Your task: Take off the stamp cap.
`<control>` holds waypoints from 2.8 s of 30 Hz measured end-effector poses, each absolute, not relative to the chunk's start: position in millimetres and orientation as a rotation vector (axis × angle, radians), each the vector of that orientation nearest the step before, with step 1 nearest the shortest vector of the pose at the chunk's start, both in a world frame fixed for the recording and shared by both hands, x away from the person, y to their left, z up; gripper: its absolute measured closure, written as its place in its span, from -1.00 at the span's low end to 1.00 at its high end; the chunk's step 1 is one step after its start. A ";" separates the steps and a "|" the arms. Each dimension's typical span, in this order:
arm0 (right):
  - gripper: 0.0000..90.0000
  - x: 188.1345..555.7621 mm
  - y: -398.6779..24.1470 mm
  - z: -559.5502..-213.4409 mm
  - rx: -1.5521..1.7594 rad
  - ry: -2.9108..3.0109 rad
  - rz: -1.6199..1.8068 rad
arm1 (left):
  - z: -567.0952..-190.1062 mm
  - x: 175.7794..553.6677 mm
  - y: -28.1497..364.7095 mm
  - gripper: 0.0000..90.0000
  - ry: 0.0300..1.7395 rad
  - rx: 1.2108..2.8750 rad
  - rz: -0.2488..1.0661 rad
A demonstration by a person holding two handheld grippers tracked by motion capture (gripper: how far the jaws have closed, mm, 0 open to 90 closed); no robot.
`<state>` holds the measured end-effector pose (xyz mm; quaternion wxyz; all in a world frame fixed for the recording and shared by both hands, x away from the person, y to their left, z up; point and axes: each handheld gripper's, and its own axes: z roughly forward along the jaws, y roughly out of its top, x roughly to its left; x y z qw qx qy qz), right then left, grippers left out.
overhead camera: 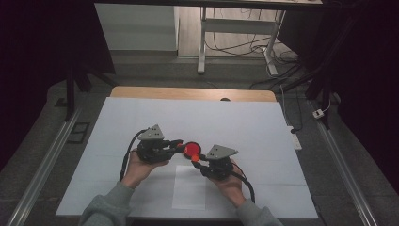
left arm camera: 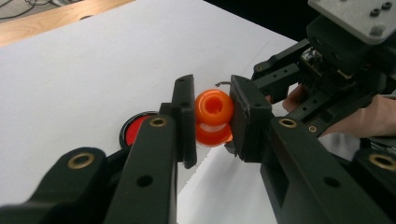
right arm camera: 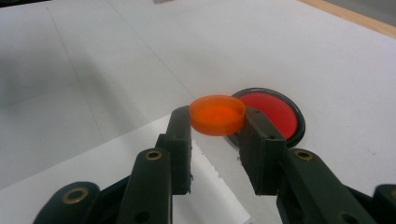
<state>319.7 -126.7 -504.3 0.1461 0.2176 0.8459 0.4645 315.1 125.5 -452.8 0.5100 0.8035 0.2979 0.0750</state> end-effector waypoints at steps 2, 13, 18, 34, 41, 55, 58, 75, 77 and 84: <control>0.44 319.3 -127.7 -503.7 0.621 2.428 1.336 | -453.5 315.3 124.4 0.62 0.714 1.943 0.181; 0.44 316.9 -142.6 -501.0 0.636 2.400 1.336 | -455.5 316.5 123.2 0.62 0.716 1.954 0.168; 0.44 315.4 -149.6 -499.7 0.640 2.388 1.330 | -456.6 316.8 122.6 0.62 0.718 1.959 0.163; 0.44 310.6 -170.3 -498.5 0.670 2.366 1.327 | -458.3 317.8 122.4 0.61 0.719 1.961 0.156; 0.44 308.3 -179.6 -498.8 0.693 2.360 1.332 | -458.6 318.3 122.4 0.61 0.720 1.961 0.154; 0.44 304.4 -190.9 -498.6 0.708 2.348 1.325 | -459.1 319.0 123.1 0.61 0.723 1.961 0.153; 0.44 303.6 -195.0 -498.6 0.720 2.347 1.322 | -459.3 319.0 122.8 0.61 0.722 1.962 0.153; 0.43 294.1 -235.7 -498.6 0.787 2.302 1.313 | -454.4 318.6 130.2 0.61 0.725 1.950 0.177; 0.43 293.7 -241.0 -498.4 0.792 2.296 1.308 | -453.5 318.5 131.1 0.61 0.726 1.946 0.180; 0.43 295.5 -245.3 -498.2 0.803 2.293 1.315 | -450.3 318.8 133.7 0.61 0.723 1.940 0.184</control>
